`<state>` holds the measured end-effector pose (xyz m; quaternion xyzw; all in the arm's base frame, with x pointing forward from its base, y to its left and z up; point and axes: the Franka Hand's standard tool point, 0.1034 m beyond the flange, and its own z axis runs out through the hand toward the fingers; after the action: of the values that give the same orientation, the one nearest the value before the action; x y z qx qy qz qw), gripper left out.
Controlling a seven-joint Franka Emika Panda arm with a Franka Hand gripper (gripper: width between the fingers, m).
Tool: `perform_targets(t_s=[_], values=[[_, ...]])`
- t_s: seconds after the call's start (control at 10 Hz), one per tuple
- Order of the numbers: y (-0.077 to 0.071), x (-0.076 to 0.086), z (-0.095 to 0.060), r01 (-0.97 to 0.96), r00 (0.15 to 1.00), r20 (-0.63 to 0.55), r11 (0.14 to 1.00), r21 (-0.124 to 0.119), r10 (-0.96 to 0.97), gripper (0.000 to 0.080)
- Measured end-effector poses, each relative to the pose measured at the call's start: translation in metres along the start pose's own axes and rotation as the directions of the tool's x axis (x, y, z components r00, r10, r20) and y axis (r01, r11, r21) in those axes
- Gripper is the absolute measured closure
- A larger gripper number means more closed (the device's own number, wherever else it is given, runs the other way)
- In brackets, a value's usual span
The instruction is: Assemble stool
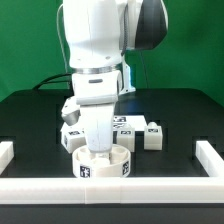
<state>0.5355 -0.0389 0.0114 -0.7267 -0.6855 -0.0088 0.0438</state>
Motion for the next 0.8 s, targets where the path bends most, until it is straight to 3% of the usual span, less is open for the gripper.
perform_targets(t_s=[0.1,0.4,0.5,0.6,0.7,0.8], values=[[-0.0001,-0.0008,0.0001,-0.001,1.000,0.000,1.000,0.000,0.001,0.0150],[-0.0006,-0.0012,0.0004,-0.002,1.000,0.000,1.000,0.001,0.002,0.0547],[-0.0008,-0.0014,0.0005,-0.002,1.000,0.000,1.000,0.001,0.002,0.0547],[-0.0009,-0.0015,0.0006,-0.003,1.000,0.000,1.000,0.002,0.003,0.0720],[-0.0007,-0.0016,0.0004,-0.003,1.000,0.001,1.000,0.001,0.003,0.0769],[-0.0007,-0.0017,0.0004,-0.003,1.000,0.001,1.000,0.001,0.003,0.0769]])
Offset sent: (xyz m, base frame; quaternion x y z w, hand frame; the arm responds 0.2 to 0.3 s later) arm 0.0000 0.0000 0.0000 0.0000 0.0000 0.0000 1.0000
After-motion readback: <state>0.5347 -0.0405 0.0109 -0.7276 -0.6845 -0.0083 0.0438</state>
